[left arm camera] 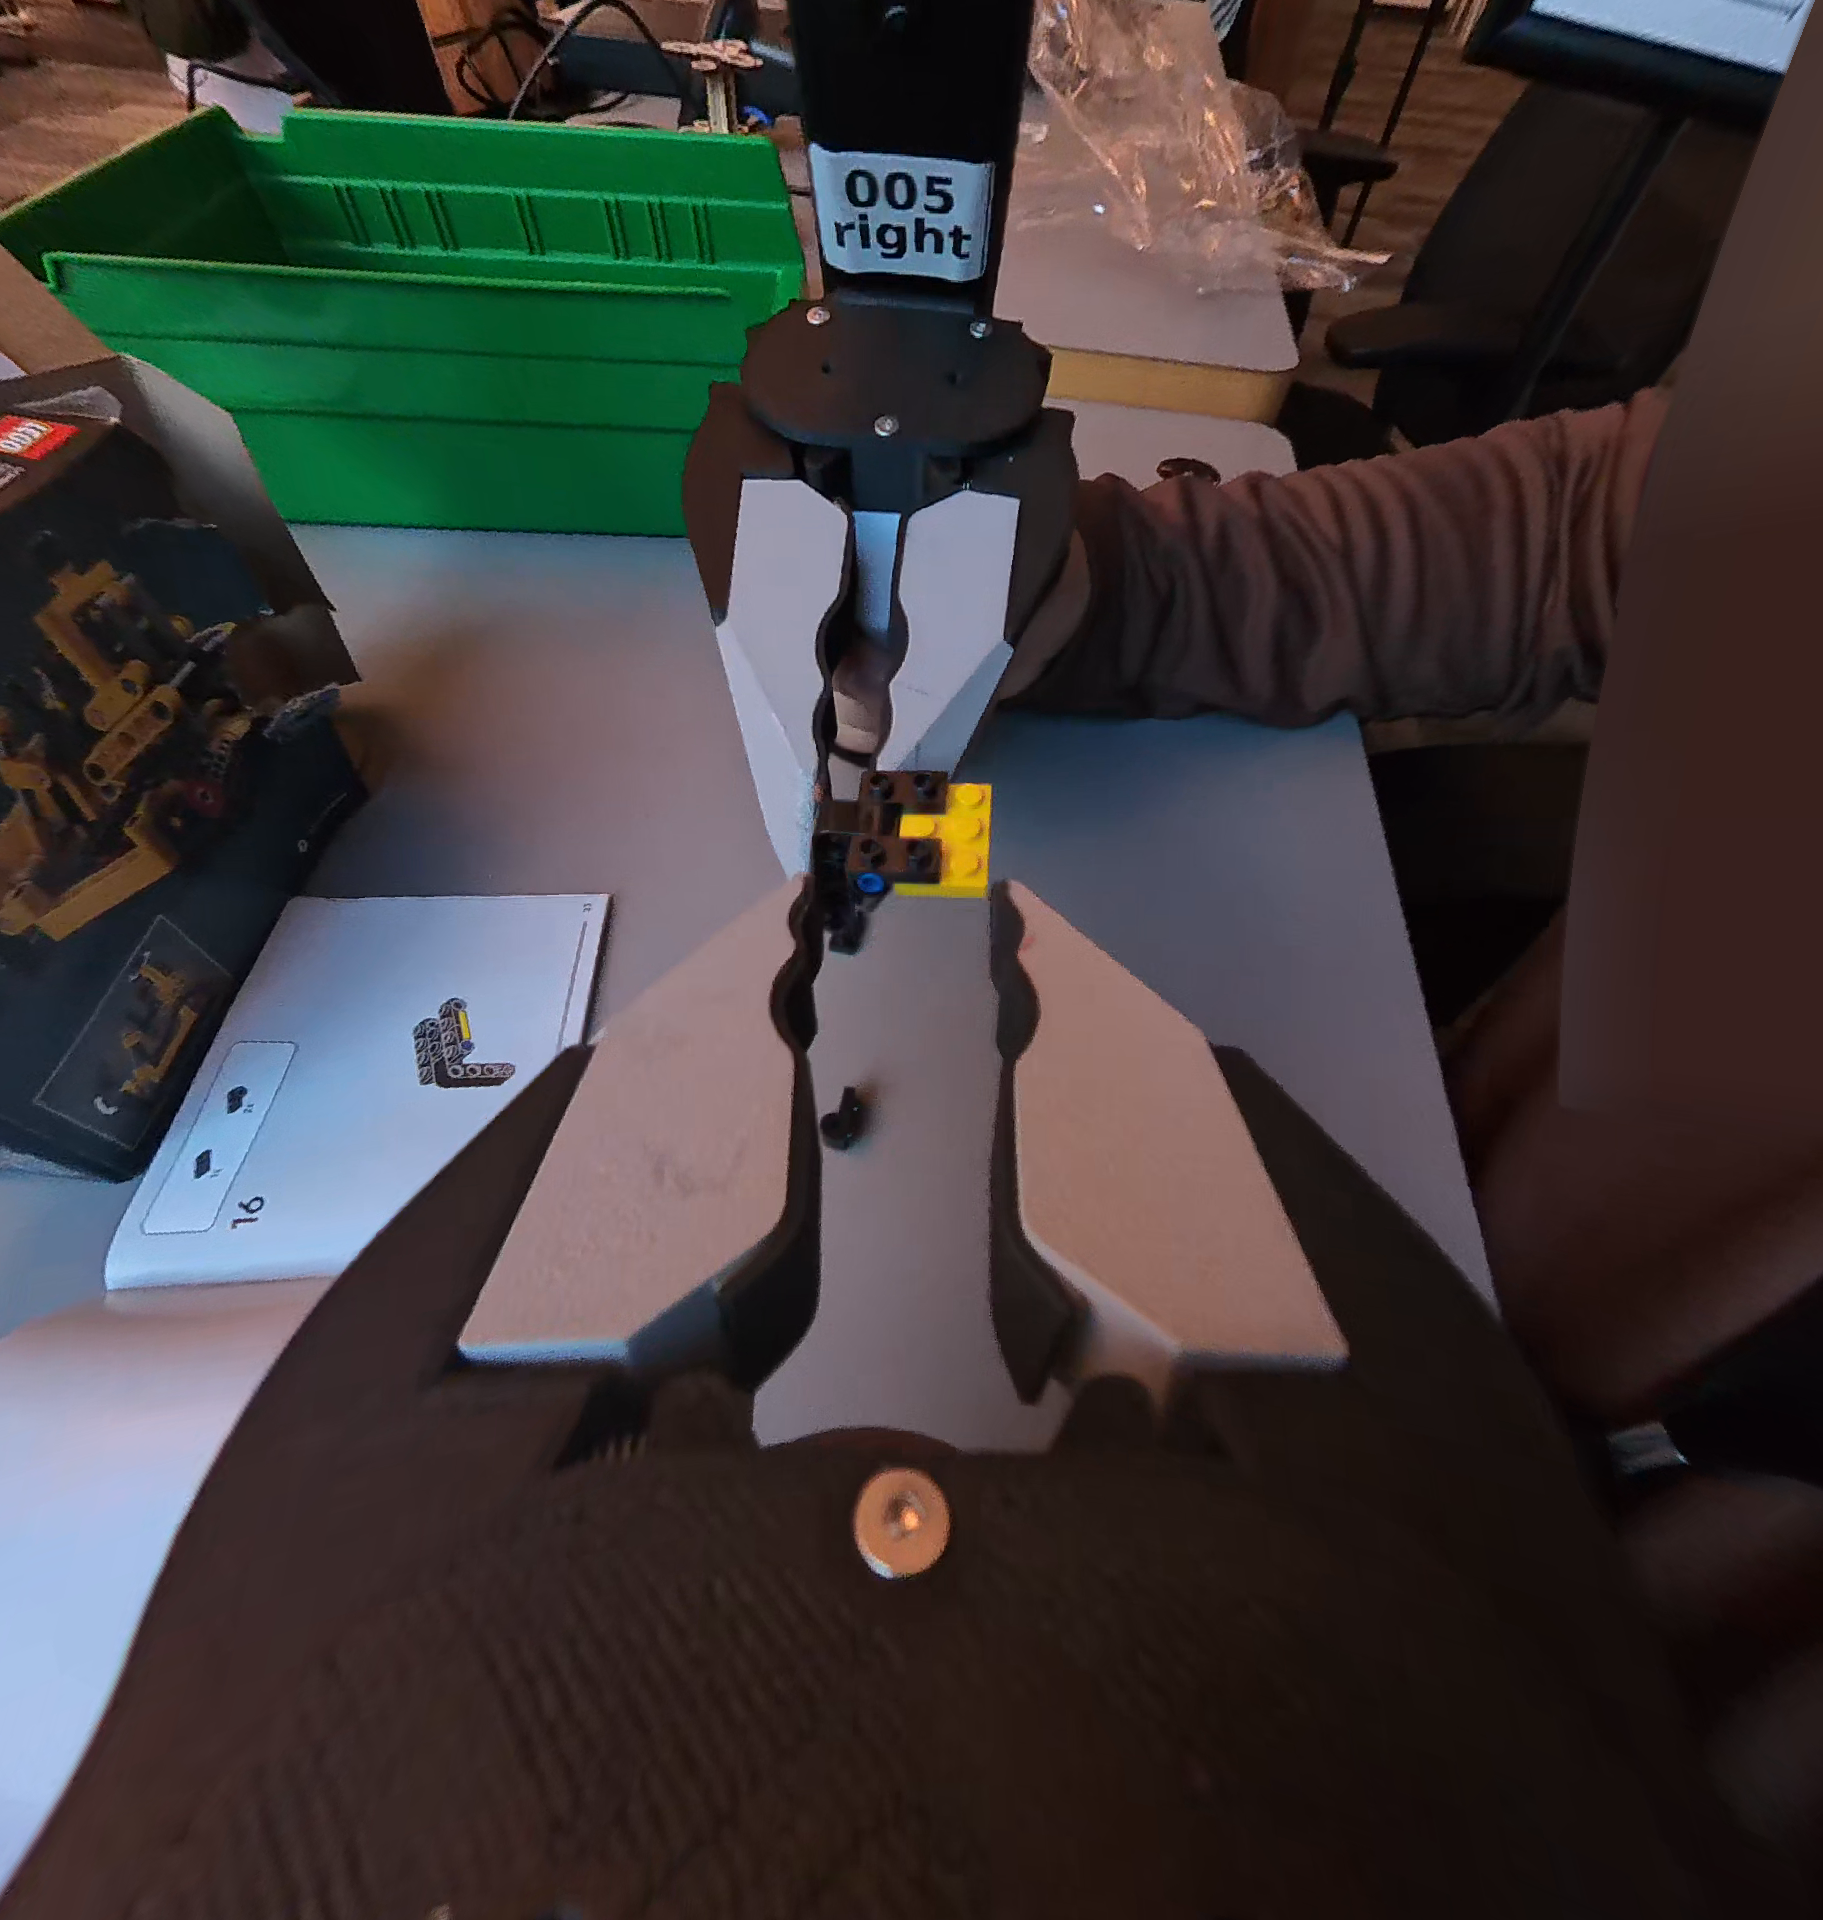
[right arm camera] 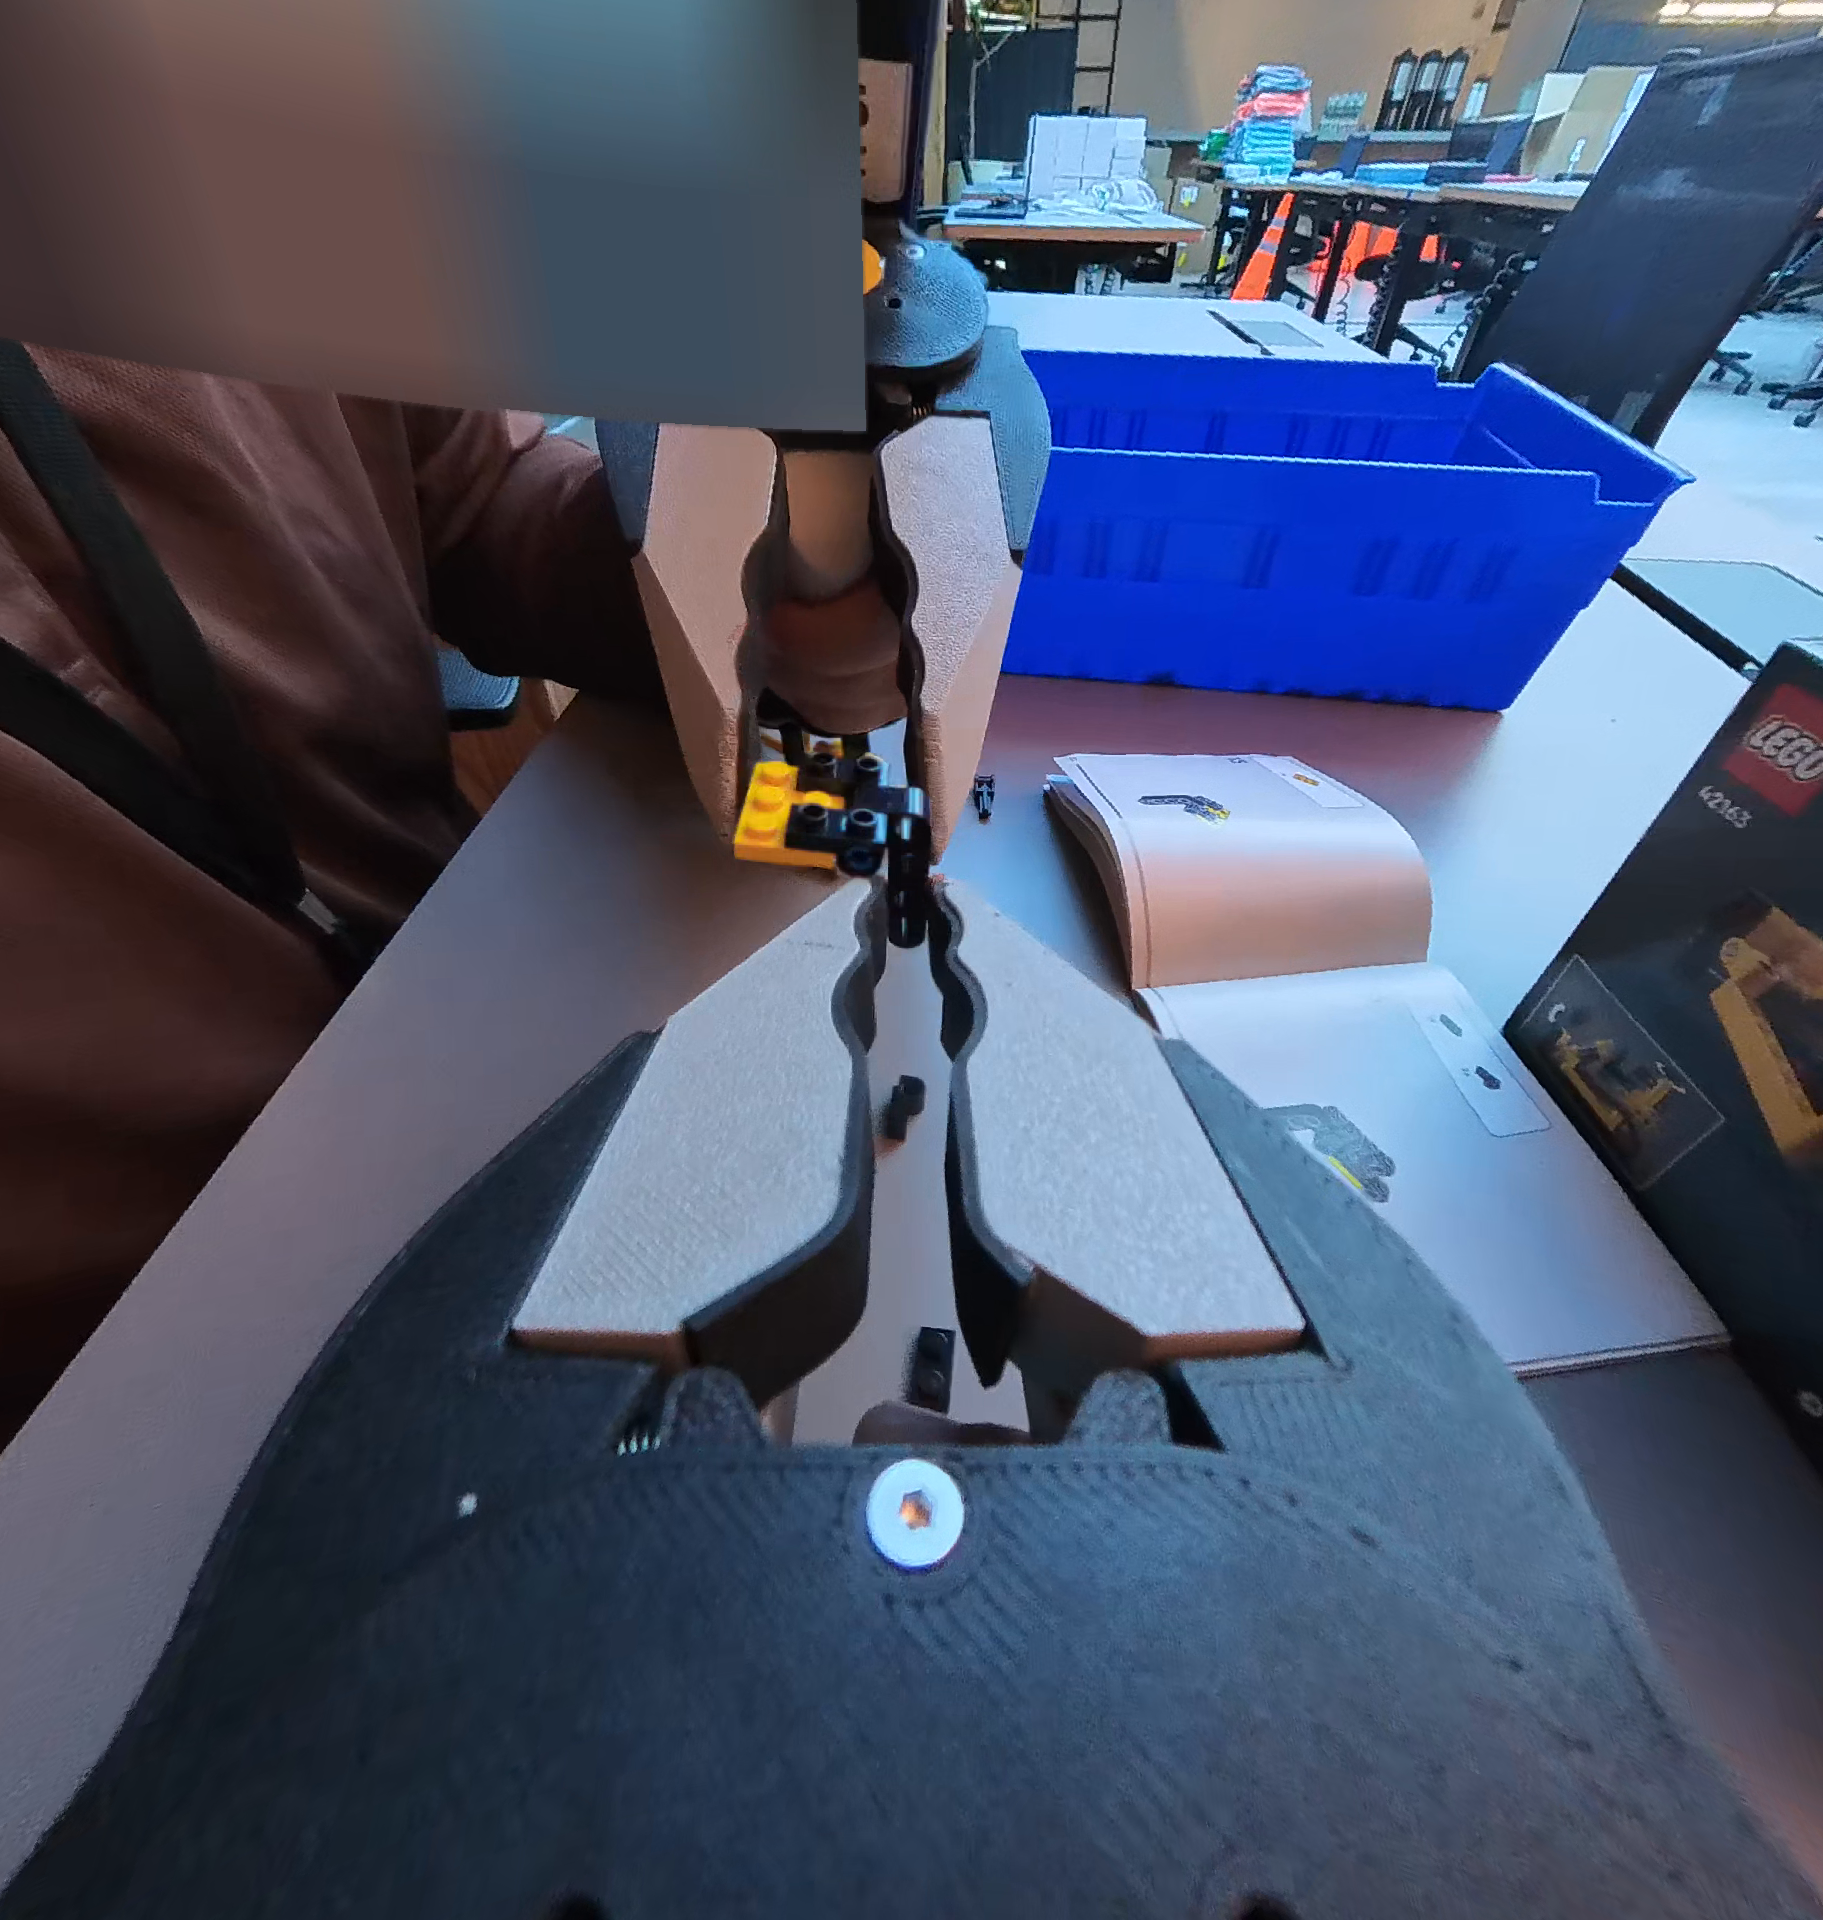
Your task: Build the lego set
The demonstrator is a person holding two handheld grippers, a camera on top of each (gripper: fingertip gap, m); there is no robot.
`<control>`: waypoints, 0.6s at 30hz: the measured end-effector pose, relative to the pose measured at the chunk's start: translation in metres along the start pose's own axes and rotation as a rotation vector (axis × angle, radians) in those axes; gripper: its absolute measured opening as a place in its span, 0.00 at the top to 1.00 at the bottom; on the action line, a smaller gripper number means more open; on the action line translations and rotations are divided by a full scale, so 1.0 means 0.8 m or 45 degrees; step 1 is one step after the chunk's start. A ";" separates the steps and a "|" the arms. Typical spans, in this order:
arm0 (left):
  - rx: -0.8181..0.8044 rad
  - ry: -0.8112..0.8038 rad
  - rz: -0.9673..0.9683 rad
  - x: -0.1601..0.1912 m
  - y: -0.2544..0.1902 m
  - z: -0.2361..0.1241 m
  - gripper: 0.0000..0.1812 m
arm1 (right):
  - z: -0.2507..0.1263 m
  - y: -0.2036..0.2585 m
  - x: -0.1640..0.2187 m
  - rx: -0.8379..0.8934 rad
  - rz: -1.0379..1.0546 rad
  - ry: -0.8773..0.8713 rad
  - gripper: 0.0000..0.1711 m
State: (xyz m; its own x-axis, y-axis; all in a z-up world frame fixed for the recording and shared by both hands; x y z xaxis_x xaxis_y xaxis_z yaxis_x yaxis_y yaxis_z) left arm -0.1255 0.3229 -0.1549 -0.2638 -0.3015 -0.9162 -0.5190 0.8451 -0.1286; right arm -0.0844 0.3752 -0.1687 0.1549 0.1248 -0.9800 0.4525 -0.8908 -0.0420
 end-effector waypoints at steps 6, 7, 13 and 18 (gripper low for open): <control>-0.030 0.003 0.015 0.002 0.003 0.003 0.80 | 0.001 0.001 0.003 -0.022 0.032 0.011 0.98; -0.025 0.007 0.018 0.003 0.002 0.004 0.79 | 0.003 0.002 0.004 -0.029 0.036 0.016 0.98; -0.015 0.015 0.042 0.004 -0.002 0.006 0.83 | 0.010 0.008 0.007 -0.060 0.042 0.045 0.97; -0.039 0.026 0.078 0.003 -0.002 0.004 0.83 | 0.011 0.006 0.008 -0.086 0.103 0.040 0.97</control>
State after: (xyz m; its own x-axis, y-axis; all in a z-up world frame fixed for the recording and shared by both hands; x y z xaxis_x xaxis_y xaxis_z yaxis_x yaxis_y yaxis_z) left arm -0.1226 0.3226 -0.1584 -0.3124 -0.2589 -0.9140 -0.5261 0.8483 -0.0604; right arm -0.0890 0.3674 -0.1767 0.2200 0.0681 -0.9731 0.4956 -0.8671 0.0514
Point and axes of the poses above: each gripper's, where its closed fingertips meet, z out along the fingers, x out of its underside, y = z × x across the jaws, the point moved 4 cm from there along -z, back along the fingers, and after that the axes turned 11 degrees about x, right-handed, at the moved point
